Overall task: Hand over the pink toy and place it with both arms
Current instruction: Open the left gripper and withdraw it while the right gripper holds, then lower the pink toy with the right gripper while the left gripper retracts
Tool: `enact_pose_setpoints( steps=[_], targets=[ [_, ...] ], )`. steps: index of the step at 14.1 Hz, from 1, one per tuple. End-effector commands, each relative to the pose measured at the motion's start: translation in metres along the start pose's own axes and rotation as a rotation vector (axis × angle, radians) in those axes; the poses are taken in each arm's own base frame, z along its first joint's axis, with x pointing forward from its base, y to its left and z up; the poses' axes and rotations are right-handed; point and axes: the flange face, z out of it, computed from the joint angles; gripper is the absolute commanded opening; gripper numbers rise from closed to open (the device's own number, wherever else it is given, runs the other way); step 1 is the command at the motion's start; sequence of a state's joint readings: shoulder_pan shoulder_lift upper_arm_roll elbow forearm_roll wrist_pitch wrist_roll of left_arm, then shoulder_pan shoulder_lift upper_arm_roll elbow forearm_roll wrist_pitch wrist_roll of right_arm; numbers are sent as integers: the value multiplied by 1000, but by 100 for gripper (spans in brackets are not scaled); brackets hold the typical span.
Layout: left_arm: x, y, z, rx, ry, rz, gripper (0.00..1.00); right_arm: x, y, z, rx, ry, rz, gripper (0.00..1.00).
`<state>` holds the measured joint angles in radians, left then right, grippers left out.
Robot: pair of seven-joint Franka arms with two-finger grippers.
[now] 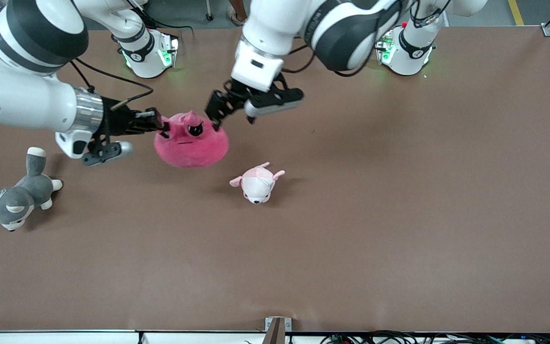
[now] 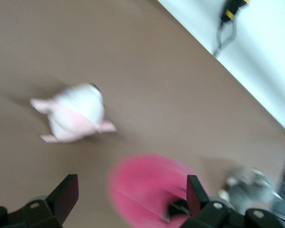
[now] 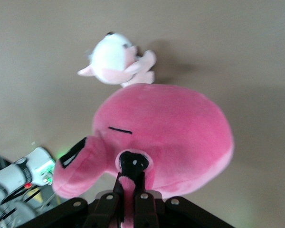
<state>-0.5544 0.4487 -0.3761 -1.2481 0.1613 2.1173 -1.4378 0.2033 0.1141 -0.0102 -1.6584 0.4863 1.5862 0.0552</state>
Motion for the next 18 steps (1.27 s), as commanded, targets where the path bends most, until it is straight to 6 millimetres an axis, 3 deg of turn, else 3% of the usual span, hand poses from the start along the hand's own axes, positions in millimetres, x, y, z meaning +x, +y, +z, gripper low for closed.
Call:
enact_pose_setpoints(
  steps=[1,5,9,13,18],
  targets=[
    [59,-28,-21,104,47,55,100,8,39,-29,-55,51,26,0],
    [145,-77,-27,245,45,115,100,30,123,-47,-70,84,78,0],
    [222,-124,-51,310,36,226,100,51,193,-36,-45,97,79,0],
    [255,-154,-87,359,23,280,100,64,238,-9,-31,49,-82,0],
    [274,-194,-149,442,-26,412,100,75,278,16,58,44,-167,1]
  ],
)
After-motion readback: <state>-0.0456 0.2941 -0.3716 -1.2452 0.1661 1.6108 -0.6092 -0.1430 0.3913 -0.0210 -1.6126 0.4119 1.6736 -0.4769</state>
